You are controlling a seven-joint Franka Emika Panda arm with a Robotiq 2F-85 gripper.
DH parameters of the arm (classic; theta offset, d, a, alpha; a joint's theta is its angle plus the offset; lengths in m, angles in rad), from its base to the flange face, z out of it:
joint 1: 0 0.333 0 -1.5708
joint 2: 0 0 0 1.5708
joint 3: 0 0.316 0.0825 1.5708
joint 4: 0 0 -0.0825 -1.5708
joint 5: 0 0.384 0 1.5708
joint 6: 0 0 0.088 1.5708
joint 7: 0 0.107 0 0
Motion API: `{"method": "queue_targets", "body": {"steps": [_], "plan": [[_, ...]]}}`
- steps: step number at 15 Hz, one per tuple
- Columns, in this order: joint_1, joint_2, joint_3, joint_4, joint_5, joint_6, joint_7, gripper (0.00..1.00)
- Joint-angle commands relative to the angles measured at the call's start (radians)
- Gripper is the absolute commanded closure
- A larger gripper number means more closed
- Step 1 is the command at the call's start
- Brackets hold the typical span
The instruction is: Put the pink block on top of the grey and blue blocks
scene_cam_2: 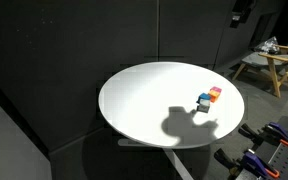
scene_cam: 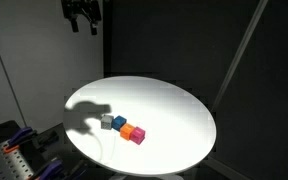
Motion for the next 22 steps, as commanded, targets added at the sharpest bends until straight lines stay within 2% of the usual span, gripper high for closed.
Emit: {"method": "queue_targets", "body": {"steps": [1,7,15,22], "plan": [[0.007,0.000,-0.005,0.003,-0.003,-0.002,0.003,0.00],[0.007,0.000,-0.009,0.007,-0.001,-0.001,-0.001,0.00],[-0.005,0.044,-0.089,0.055,0.028,0.010,-0.053,0.00],[-0.003,0.133,-0.147,0.069,0.110,0.130,-0.119,0.00]]}}
